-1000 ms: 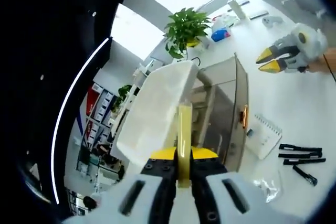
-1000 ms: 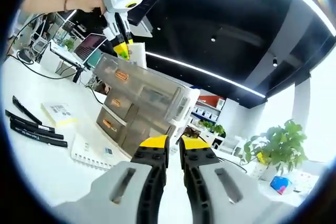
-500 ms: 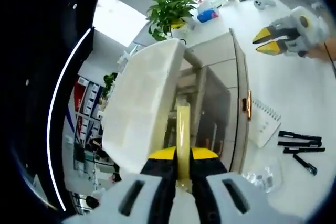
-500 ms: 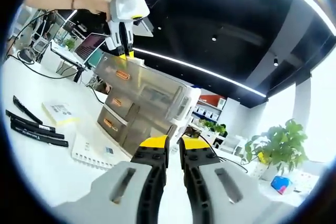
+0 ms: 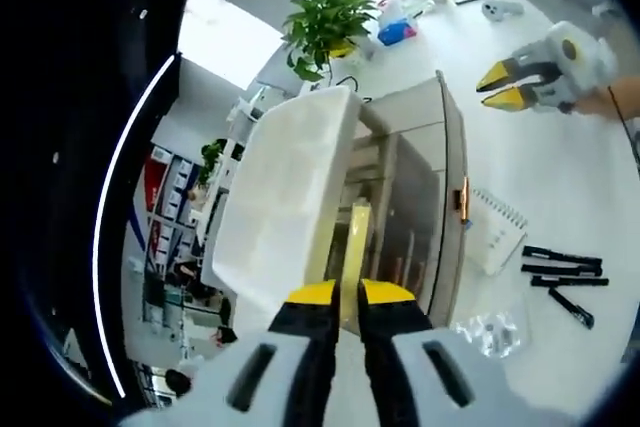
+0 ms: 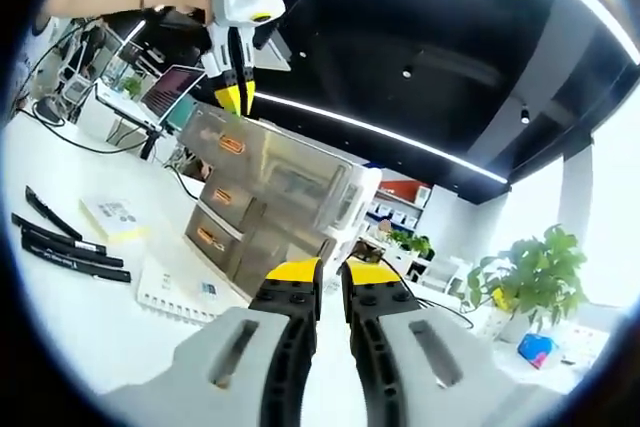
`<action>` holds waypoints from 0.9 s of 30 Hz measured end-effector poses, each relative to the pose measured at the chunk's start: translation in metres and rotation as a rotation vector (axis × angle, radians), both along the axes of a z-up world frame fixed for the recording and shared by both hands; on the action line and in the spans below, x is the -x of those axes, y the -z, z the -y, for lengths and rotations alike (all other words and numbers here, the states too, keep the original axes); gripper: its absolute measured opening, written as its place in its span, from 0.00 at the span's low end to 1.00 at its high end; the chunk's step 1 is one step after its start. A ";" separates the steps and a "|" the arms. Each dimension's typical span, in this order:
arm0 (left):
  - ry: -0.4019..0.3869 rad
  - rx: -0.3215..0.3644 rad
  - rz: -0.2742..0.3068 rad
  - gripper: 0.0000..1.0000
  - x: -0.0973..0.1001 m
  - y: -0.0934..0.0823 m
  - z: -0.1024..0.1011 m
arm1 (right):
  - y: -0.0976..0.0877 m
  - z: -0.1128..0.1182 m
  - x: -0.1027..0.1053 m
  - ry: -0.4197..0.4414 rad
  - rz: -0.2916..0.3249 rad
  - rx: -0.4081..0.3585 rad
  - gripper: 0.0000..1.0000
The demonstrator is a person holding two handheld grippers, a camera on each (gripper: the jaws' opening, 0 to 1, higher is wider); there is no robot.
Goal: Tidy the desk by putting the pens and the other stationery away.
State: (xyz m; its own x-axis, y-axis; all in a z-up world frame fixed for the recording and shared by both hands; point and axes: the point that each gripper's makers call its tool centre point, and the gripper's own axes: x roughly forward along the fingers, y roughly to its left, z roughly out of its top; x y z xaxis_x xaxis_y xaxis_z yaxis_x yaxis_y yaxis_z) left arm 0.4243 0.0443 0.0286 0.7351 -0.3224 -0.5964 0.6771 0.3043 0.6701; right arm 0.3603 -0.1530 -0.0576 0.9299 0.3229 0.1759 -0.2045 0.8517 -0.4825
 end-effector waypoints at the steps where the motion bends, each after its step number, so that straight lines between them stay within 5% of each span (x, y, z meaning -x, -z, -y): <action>1: 0.012 0.015 0.009 0.03 0.006 -0.002 0.001 | -0.001 0.001 0.000 0.003 0.002 0.000 0.12; 7: 0.090 0.100 0.078 0.03 0.042 -0.015 0.001 | 0.002 0.000 -0.001 0.001 -0.008 -0.006 0.12; 15: 0.088 0.146 0.131 0.03 0.069 -0.010 -0.031 | 0.007 -0.003 -0.002 -0.008 -0.028 -0.011 0.12; 22: 0.064 0.191 0.119 0.03 0.078 0.015 -0.057 | 0.016 -0.005 -0.004 -0.012 -0.059 -0.006 0.12; 25: 0.026 0.368 0.110 0.03 0.081 0.044 -0.062 | 0.018 -0.005 -0.005 -0.009 -0.065 -0.007 0.12; 27: 0.021 0.426 0.092 0.03 0.083 0.067 -0.064 | 0.017 -0.004 -0.005 -0.002 -0.068 -0.024 0.12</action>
State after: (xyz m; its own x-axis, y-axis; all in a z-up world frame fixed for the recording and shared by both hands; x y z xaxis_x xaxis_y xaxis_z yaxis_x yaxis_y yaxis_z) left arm 0.3415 0.1084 -0.0389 0.7695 -0.5412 -0.3391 0.6294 0.5532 0.5457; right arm 0.3652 -0.1486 -0.0749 0.9393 0.3215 0.1198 -0.2380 0.8622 -0.4471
